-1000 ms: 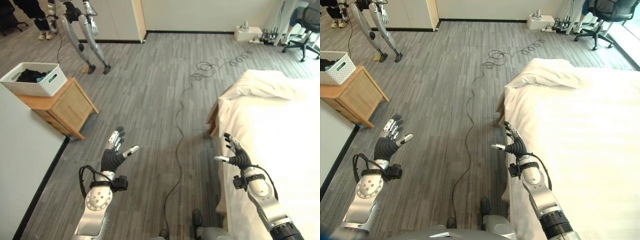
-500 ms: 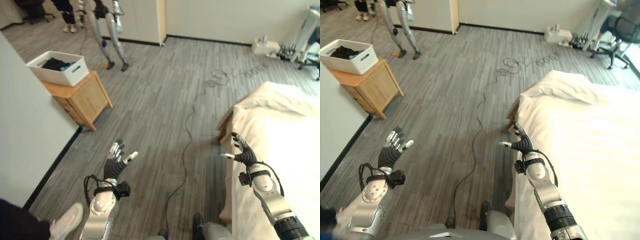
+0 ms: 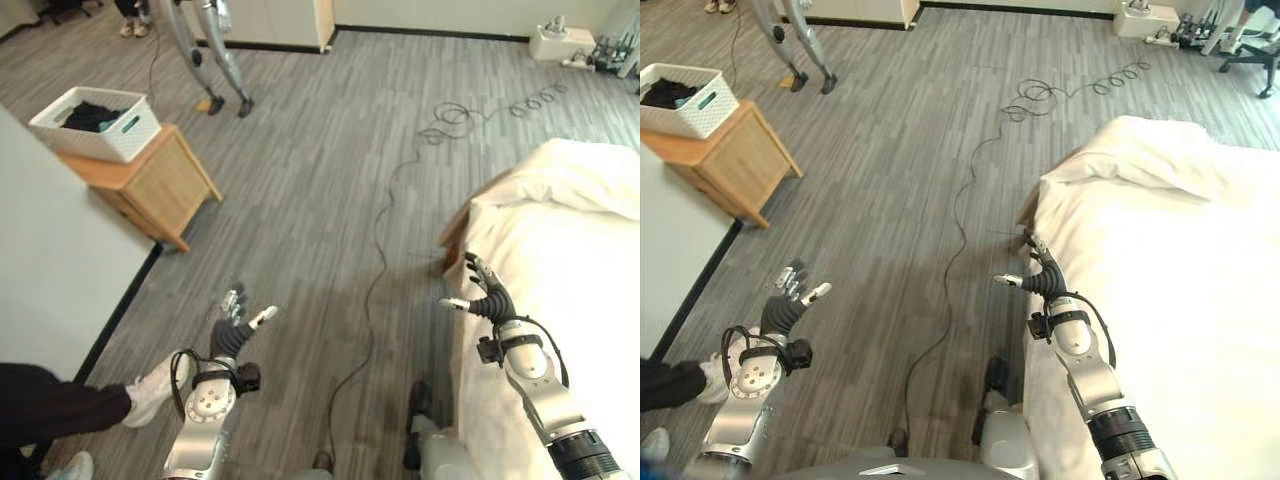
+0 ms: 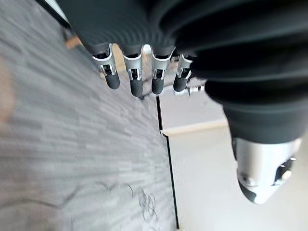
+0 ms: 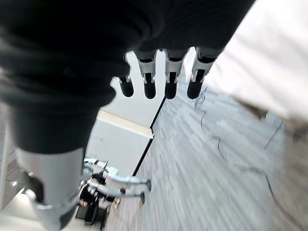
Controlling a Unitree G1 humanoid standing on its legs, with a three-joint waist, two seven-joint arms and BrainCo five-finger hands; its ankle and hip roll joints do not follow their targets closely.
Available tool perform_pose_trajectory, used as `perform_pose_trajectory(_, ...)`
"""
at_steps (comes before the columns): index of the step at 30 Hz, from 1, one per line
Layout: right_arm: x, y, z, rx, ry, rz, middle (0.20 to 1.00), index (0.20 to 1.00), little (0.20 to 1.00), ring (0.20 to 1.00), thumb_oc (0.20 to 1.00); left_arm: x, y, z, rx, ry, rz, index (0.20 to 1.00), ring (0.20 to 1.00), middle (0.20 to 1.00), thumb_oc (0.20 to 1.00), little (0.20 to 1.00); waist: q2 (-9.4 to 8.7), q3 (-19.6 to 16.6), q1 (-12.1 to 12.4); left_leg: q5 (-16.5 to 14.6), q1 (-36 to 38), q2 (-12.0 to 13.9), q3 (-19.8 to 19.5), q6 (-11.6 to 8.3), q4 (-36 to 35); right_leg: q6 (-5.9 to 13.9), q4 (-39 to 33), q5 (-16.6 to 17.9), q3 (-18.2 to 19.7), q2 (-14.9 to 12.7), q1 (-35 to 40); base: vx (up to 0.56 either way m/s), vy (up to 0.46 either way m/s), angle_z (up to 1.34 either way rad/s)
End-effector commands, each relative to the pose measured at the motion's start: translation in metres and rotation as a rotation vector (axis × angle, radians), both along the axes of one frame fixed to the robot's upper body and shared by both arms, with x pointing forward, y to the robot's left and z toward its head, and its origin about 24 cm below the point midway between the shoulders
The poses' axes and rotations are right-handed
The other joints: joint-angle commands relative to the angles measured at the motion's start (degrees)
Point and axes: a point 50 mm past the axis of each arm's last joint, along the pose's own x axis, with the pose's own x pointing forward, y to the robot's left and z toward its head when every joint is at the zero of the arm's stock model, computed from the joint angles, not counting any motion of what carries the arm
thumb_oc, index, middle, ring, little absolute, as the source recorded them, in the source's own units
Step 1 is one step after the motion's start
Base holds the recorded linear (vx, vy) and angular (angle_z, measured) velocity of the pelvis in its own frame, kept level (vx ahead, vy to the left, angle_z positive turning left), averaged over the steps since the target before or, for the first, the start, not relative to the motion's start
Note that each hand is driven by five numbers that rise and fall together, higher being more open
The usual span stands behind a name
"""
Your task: Making the bed.
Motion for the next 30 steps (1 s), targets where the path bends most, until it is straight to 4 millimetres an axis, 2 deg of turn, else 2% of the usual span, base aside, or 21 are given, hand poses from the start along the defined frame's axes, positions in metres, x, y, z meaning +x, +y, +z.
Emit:
perform_pose_trajectory(1,0.01,0.015,0.039,0.077,-0.194,0.058,1.0,1.0,1.0,1.0,1.0,0.004,0.017,0.037,0.076,-0.163,0.018,1.0,1.0,1.0,1.0,1.0,-2.61,0.44,1.29,2.62,-8.16,-1.57,2.38,-0.97,26.12,-2.19,-2.46,-8.55,1.36,-2.13,4.23,0.26,-0.291,-0.34)
perform_pose_trajectory(2,0.01,0.016,0.04,0.087,-0.199,0.062,1.0,1.0,1.0,1.0,1.0,0.003,0.016,0.037,0.057,-0.172,0.023,1.0,1.0,1.0,1.0,1.0,-3.09,1.21,1.9,3.51,-10.85,-1.22,2.41,-0.2,31.85,-3.13,-3.76,-9.08,1.58,-1.61,5.83,0.33,-0.276,-0.56)
perform_pose_trajectory(3,0.011,0.018,0.04,0.082,-0.195,0.069,1.0,1.0,1.0,1.0,1.0,0.004,0.016,0.038,0.048,-0.179,0.03,1.0,1.0,1.0,1.0,1.0,-3.55,2.78,3.18,1.9,-16.44,-0.25,3.79,1.27,36.22,-3.41,-5.16,-10.13,2.14,-1.39,8.56,0.28,-0.182,-0.37)
perform_pose_trajectory(4,0.011,0.018,0.04,0.082,-0.195,0.069,1.0,1.0,1.0,1.0,1.0,0.004,0.016,0.038,0.048,-0.179,0.03,1.0,1.0,1.0,1.0,1.0,-3.48,2.8,3.23,1.8,-16.47,-0.17,3.82,1.29,36.35,-3.4,-5.18,-10.12,2.18,-1.32,8.57,0.28,-0.1,-0.44)
perform_pose_trajectory(5,0.011,0.017,0.04,0.08,-0.192,0.064,1.0,1.0,1.0,1.0,1.0,0.004,0.015,0.037,0.046,-0.175,0.038,1.0,1.0,1.0,1.0,1.0,-3.71,3.26,3.7,0.04,-18.9,-0.5,5.07,1.73,34.18,-3.03,-5.62,-10.73,2.26,-1.69,9.53,0.33,0.06,-0.4)
perform_pose_trajectory(7,0.01,0.02,0.037,0.087,-0.175,0.08,1.0,1.0,1.0,1.0,1.0,-0.005,0.012,0.031,0.018,-0.149,0.031,1.0,1.0,1.0,1.0,1.0,-3.53,3.18,5.37,-2.63,-21.29,-4.89,5.76,3.56,20.59,-2.08,-5.8,-11.54,4.44,-1.76,11.47,0.44,0.114,-0.4)
perform_pose_trajectory(8,0.009,0.021,0.035,0.097,-0.169,0.086,1.0,1.0,1.0,1.0,1.0,-0.007,0.011,0.031,0.017,-0.148,0.029,1.0,1.0,1.0,1.0,1.0,-3.08,2.79,5.85,-0.9,-21.45,-6.18,5.86,3.69,13.32,-1.64,-6.12,-11.97,4.79,-1.35,12.25,0.37,0.109,-0.18)
perform_pose_trajectory(9,0.008,0.023,0.031,0.111,-0.15,0.089,1.0,1.0,1.0,1.0,1.0,-0.01,0.011,0.028,0.014,-0.135,0.034,1.0,1.0,1.0,1.0,1.0,-2.42,2.51,6.35,2.96,-22.13,-7.04,6.27,3.5,6.54,-1.47,-6.14,-12.9,5.18,-0.3,13.45,0.26,0.075,-0.13)
perform_pose_trajectory(10,0.008,0.023,0.031,0.111,-0.15,0.089,1.0,1.0,1.0,1.0,1.0,-0.01,0.011,0.028,0.013,-0.135,0.034,1.0,1.0,1.0,1.0,1.0,-2.54,2.43,6.32,3.54,-21.93,-7.22,6.32,3.52,5.78,-1.47,-6.14,-12.79,5.18,-0.44,13.31,0.26,0.059,-0.06)
perform_pose_trajectory(11,0.008,0.022,0.029,0.112,-0.143,0.084,1.0,1.0,1.0,1.0,1.0,-0.011,0.01,0.027,0.009,-0.132,0.028,1.0,1.0,1.0,1.0,1.0,-1.81,2.08,6.67,6.32,-22.06,-7.46,6.95,2.97,0.89,-1.54,-6.14,-13.6,5.3,0.43,14.49,0.28,0.066,0.02)
perform_pose_trajectory(13,0.007,0.017,0.026,0.113,-0.138,0.058,1.0,1.0,1.0,1.0,1.0,-0.009,0.008,0.027,0.01,-0.132,0.016,1.0,1.0,1.0,1.0,1.0,-0.79,1.54,7.33,9.18,-24.09,-7.08,11.82,2.36,-10.19,-1.5,-6.14,-17.18,4.65,1.95,19.08,0.58,0.127,0.21)
perform_pose_trajectory(16,0.006,0.019,0.025,0.123,-0.132,0.062,1.0,1.0,1.0,1.0,1.0,-0.012,0.008,0.026,0.008,-0.124,0.014,1.0,1.0,1.0,1.0,1.0,-1.1,1.29,7.99,9.74,-24.73,-7.34,12.55,2.68,-11.78,-1.42,-6.14,-18.09,5.16,2.28,21.59,0.37,0.081,-0.06)
perform_pose_trajectory(20,0.001,0.036,0.016,0.141,-0.083,0.142,1.0,1.0,1.0,1.0,1.0,-0.024,0.012,0.024,0.012,-0.105,0.021,1.0,1.0,1.0,1.0,1.0,-2.18,0.16,10.03,13.06,-23.72,-6.62,10.79,3.77,-8.79,-2.12,-5.65,-19.2,9.14,3.09,24.88,0.39,0.117,-0.48)
perform_pose_trajectory(22,0.0,0.045,0.012,0.154,-0.069,0.167,1.0,1.0,1.0,1.0,1.0,-0.024,0.011,0.021,0.008,-0.09,0.016,1.0,1.0,1.0,1.0,1.0,-3.5,-0.52,10.36,14.32,-22.51,-6.46,10.19,4.55,-9.07,-2.16,-2.73,-20.7,10.06,2.66,24.54,0.47,0.178,-0.61)
perform_pose_trajectory(23,-0.001,0.05,0.01,0.168,-0.062,0.178,1.0,1.0,1.0,1.0,1.0,-0.019,0.013,0.023,0.037,-0.084,-0.009,1.0,1.0,1.0,1.0,1.0,-5.45,-1.21,10.38,12.95,-20.38,-6.91,11.59,5.52,-10.13,-0.2,3.93,-21.13,9.39,2.22,23.2,0.46,0.171,-0.52)
perform_pose_trajectory(24,-0.001,0.053,0.009,0.175,-0.058,0.185,1.0,1.0,1.0,1.0,1.0,-0.015,0.014,0.025,0.057,-0.082,-0.02,1.0,1.0,1.0,1.0,1.0,-6.05,-1.28,10.04,11.45,-19.12,-7.26,11.88,6.27,-10.05,1.75,8.81,-20.4,9.07,1.95,21.32,0.4,0.16,-0.27)
perform_pose_trajectory(25,0.0,0.055,0.009,0.167,-0.064,0.185,1.0,1.0,1.0,1.0,1.0,-0.008,0.013,0.029,0.085,-0.092,-0.043,1.0,1.0,1.0,1.0,1.0,-6.36,-0.63,9.24,10.3,-17.84,-7.39,11.94,6.84,-9.72,4.07,15.78,-17.4,8.48,1.24,17.67,0.15,0.073,-0.17)
perform_pose_trajectory(26,0.0,0.054,0.01,0.166,-0.065,0.185,1.0,1.0,1.0,1.0,1.0,-0.007,0.013,0.029,0.085,-0.093,-0.043,1.0,1.0,1.0,1.0,1.0,-6.22,-0.87,9.39,10.4,-18.28,-7.1,12.03,6.81,-9.61,3.99,15.94,-17.25,8.62,1.46,17.13,0.19,0.133,-0.03)
perform_pose_trajectory(27,0.003,0.057,0.016,0.153,-0.094,0.191,1.0,1.0,1.0,1.0,1.0,0.001,0.012,0.037,0.11,-0.123,-0.063,1.0,1.0,1.0,1.0,1.0,-5.42,0.97,6.93,8.64,-15.18,-6.23,11.86,7.71,-9.34,7.35,30.48,-11.31,7.93,0.42,9.3,0.15,0.14,0.09)
perform_pose_trajectory(28,0.005,0.059,0.019,0.155,-0.109,0.195,1.0,1.0,1.0,1.0,1.0,0.004,0.011,0.042,0.118,-0.144,-0.066,1.0,1.0,1.0,1.0,1.0,-4.39,1.64,6.02,8.22,-13.66,-5.25,12.46,7.97,-10.04,7.62,35.7,-10.47,6.75,-0.4,5.32,0.24,0.165,0.37)
perform_pose_trajectory(30,0.007,0.06,0.024,0.149,-0.126,0.191,1.0,1.0,1.0,1.0,1.0,0.007,0.011,0.048,0.118,-0.171,-0.063,1.0,1.0,1.0,1.0,1.0,-3.85,1.96,5.54,7.22,-11.44,-4.49,14.3,7.7,-10.95,6.49,33.68,-11.41,-0.35,-5.34,3.95,0.21,0.057,0.31)
